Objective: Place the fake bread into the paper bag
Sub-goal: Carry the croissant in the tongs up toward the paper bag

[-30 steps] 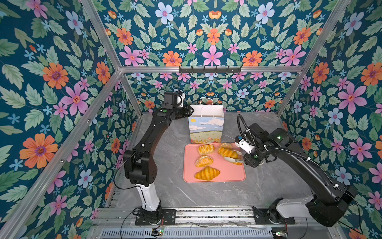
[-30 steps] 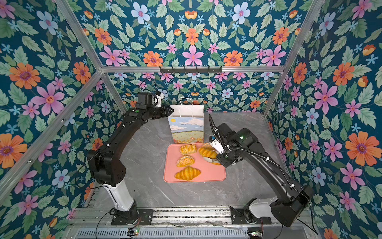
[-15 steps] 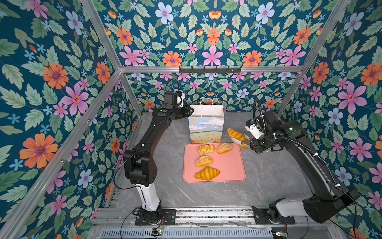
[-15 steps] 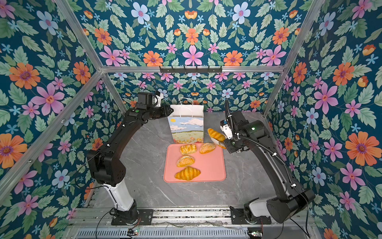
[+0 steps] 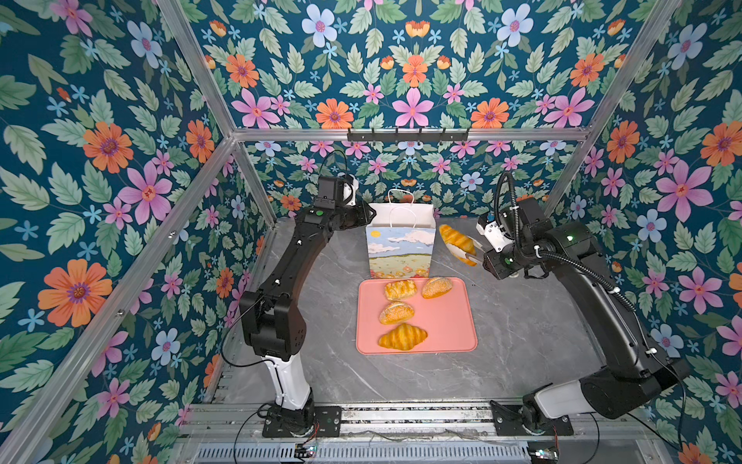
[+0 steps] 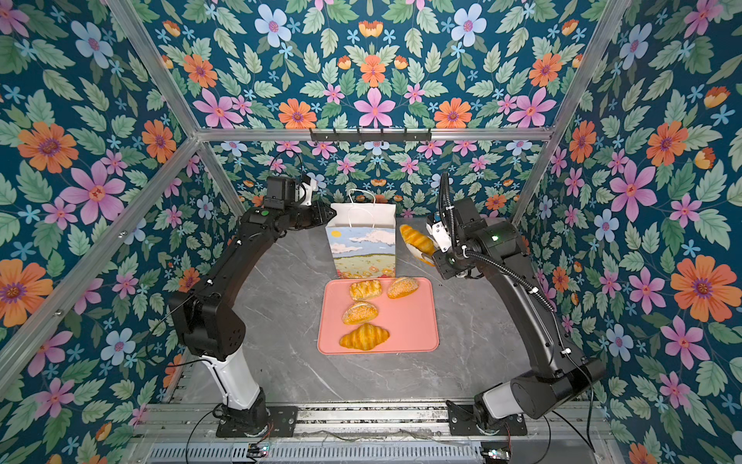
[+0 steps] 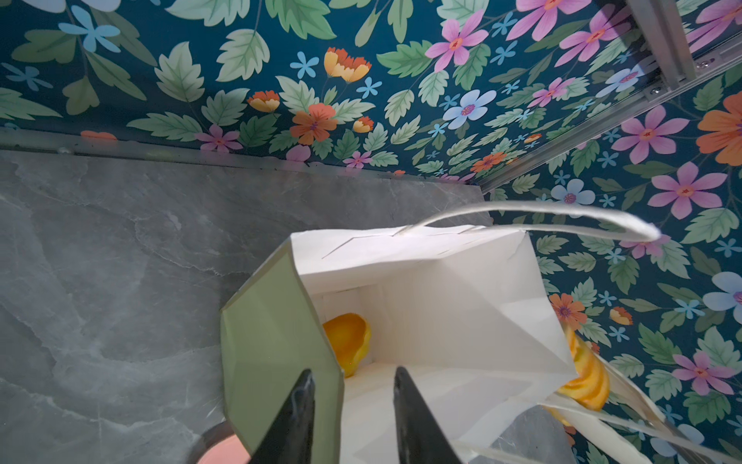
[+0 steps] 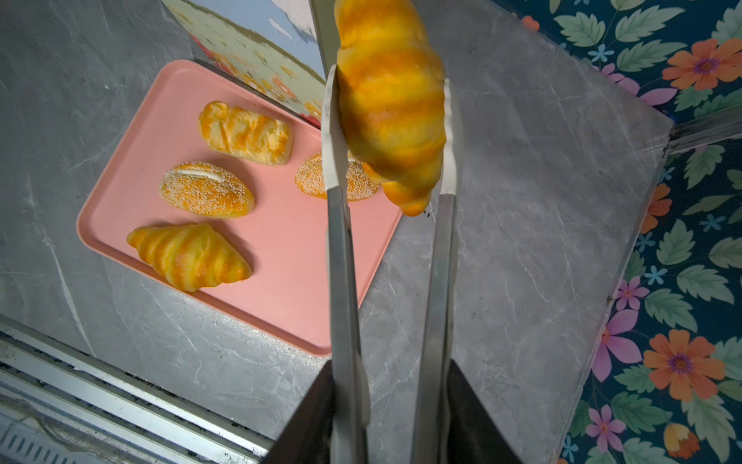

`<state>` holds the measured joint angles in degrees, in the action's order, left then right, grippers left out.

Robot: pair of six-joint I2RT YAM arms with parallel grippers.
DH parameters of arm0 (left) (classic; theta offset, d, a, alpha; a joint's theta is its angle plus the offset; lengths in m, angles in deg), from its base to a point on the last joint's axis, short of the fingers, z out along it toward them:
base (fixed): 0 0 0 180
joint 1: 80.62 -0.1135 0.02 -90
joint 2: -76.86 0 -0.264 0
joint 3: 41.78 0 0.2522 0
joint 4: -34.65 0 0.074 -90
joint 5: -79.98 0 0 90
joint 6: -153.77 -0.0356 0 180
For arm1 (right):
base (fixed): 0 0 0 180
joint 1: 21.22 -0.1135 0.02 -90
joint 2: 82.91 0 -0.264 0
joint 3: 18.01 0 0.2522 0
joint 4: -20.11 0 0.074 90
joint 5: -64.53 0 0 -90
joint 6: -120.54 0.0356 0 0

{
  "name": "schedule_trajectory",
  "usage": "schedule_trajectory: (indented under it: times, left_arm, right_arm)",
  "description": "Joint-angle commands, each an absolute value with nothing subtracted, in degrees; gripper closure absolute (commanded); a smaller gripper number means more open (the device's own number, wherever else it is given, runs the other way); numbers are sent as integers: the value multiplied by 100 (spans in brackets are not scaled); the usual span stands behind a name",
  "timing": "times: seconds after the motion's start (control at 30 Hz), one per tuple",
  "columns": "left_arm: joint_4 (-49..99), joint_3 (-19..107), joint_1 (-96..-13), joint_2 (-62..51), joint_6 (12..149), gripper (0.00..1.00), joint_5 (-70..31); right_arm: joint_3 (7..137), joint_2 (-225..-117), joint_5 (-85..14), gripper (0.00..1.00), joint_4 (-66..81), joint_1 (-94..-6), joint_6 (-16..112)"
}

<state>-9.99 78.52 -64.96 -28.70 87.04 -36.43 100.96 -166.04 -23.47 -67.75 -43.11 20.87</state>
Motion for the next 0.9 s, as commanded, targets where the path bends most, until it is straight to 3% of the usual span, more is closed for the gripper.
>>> schedule_trajectory:
  times: [0.0,0.3,0.7,0.87]
  left_arm:
    - [-1410,7960,-6503,-2843,8469,66,-3488]
    - [-1689,7950,-6546,-2375,8071,49,-3128]
    - [-2151,8550,-6574,-2659,7977,50,-3004]
    - [-2223,8626,-6573,-2707,7925,50,-3015]
  right_arm:
    - [10332,-16629,-2376,60,-6449,-4223,1836]
    - [10564,-16534,-2630,60,-5851,-4058,1475]
    - [11025,-16935,-3361,60,-4652,-3987,965]
    - [11199,-17173,-4129,60,-4469,-3986,611]
